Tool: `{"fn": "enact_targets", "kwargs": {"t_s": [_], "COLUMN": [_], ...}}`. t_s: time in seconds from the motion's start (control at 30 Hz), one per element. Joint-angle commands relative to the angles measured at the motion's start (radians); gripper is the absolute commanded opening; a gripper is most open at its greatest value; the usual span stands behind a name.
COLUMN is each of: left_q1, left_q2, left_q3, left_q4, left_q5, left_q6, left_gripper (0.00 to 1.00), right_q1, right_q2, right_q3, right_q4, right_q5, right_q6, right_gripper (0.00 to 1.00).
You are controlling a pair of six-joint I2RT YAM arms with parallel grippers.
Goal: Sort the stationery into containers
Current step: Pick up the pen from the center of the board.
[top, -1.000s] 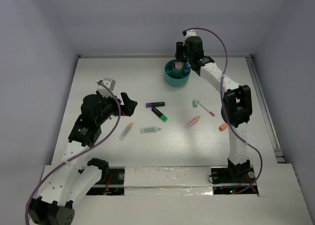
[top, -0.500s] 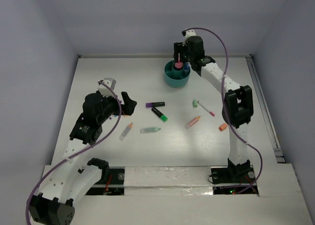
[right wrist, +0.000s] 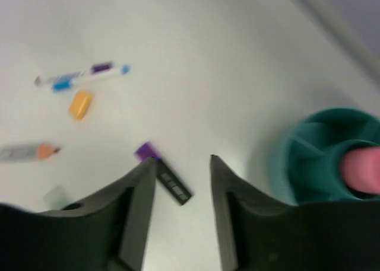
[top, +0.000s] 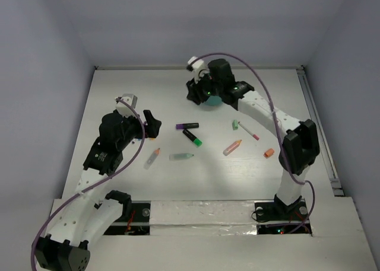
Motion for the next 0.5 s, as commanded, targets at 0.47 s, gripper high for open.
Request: {"fn": "enact_targets", "kwargs": {"t_s": [0.47], "left_q1": [0.005], "left_q2": [-0.05], "left_q3": [0.015], "left_q4": [0.01], "left_q5": [-0.039], "left_q6": [-0.009], "left_gripper": [0.85], "right_q1": [0.147], "right_q2": [0.43], "right_q3": [0.281], "right_q4": [-0.389], "right_q5": [0.106], "right_q6": [-0.237], "right_gripper": [0.82]}}
